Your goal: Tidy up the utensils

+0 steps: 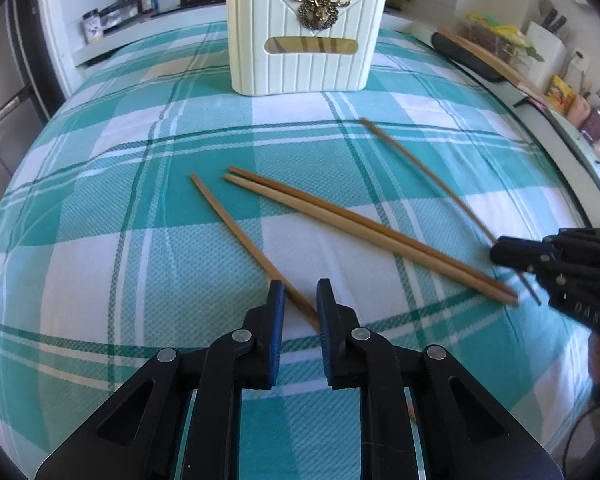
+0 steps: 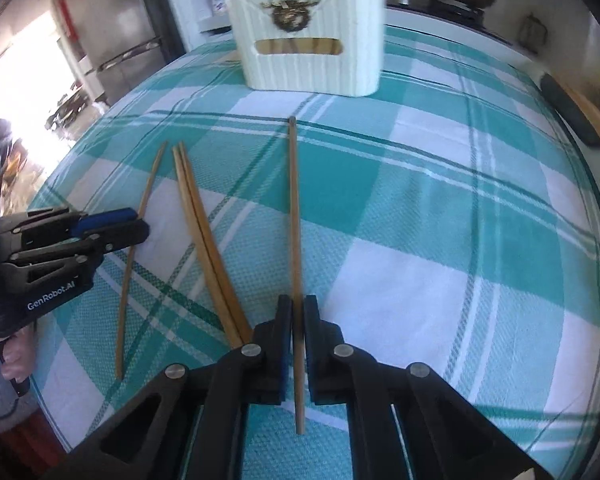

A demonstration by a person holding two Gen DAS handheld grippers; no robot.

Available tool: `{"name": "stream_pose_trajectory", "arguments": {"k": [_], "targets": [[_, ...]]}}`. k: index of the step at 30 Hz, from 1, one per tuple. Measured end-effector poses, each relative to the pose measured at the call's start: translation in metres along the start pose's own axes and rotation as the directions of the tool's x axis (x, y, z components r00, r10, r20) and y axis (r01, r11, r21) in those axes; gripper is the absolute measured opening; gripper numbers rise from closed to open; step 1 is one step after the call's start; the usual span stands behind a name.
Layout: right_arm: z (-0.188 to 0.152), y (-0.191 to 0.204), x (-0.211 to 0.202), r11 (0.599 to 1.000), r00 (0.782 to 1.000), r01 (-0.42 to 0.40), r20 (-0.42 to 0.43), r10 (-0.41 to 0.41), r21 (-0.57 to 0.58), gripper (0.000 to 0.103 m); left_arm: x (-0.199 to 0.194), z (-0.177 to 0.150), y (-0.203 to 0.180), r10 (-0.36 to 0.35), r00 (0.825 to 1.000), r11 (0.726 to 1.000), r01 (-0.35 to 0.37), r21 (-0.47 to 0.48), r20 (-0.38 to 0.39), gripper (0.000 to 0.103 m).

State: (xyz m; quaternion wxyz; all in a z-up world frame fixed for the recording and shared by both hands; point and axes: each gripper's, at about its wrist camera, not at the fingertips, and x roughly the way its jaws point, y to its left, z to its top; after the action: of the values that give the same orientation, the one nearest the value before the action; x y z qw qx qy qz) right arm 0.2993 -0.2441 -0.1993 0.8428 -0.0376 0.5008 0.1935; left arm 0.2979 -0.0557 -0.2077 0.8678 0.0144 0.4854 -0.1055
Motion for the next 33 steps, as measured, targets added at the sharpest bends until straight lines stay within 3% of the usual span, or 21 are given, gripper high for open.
{"name": "stream_pose_trajectory", "arguments": {"k": [3,6,10,13,15,19,22,23,26,27,33], "targets": [[-0.018,-0.018,-0.013,0.994,0.999,0.033,0.027,-0.036,0.1,0.006,-0.004,-0.003,0.01,-0.031,0.999,0.998,0.032,0.059,-0.021,0.015],[-0.034,-0.032,-0.025,0.983,0.995,0.093,0.03,-0.099,0.158,0.006,-0.009,-0.006,0.023,-0.01,1.0,0.992,0.013,0.123,-0.025,0.015],[-0.048,-0.039,-0.034,0.969,0.987,0.147,0.031,-0.156,0.197,0.006,-0.01,-0.007,0.043,0.005,1.0,0.997,-0.002,0.081,-0.03,0.016],[-0.052,-0.035,-0.036,0.967,0.982,0.173,0.04,-0.184,0.188,0.006,-0.012,-0.009,0.046,-0.029,0.999,0.999,0.03,0.026,-0.041,0.037],[-0.052,-0.032,-0.036,0.963,0.979,0.187,0.046,-0.199,0.192,0.007,-0.015,-0.012,0.043,-0.019,0.999,1.0,0.019,0.004,-0.038,0.057],[-0.05,-0.028,-0.035,0.962,0.975,0.204,0.05,-0.216,0.18,0.007,-0.013,-0.022,0.041,0.044,0.997,0.999,-0.046,-0.03,-0.066,0.059],[-0.05,-0.028,-0.034,0.965,0.975,0.207,0.049,-0.217,0.162,0.014,-0.018,-0.03,0.034,0.091,0.994,0.996,-0.09,0.018,-0.054,0.059],[-0.05,-0.028,-0.034,0.965,0.974,0.209,0.05,-0.219,0.157,0.016,-0.02,-0.032,0.034,0.088,0.995,0.996,-0.086,0.029,-0.052,0.054],[-0.051,-0.028,-0.034,0.965,0.973,0.215,0.057,-0.226,0.148,0.017,-0.025,-0.035,0.041,0.071,0.996,0.997,-0.069,0.044,-0.056,0.019],[-0.052,-0.028,-0.034,0.966,0.972,0.216,0.059,-0.226,0.145,0.016,-0.026,-0.035,0.045,0.07,0.996,0.997,-0.068,0.044,-0.061,0.012],[-0.056,-0.033,-0.036,0.96,0.971,0.218,0.063,-0.232,0.178,0.01,-0.029,-0.036,0.066,0.071,0.995,0.997,-0.068,0.047,-0.065,0.009]]}}
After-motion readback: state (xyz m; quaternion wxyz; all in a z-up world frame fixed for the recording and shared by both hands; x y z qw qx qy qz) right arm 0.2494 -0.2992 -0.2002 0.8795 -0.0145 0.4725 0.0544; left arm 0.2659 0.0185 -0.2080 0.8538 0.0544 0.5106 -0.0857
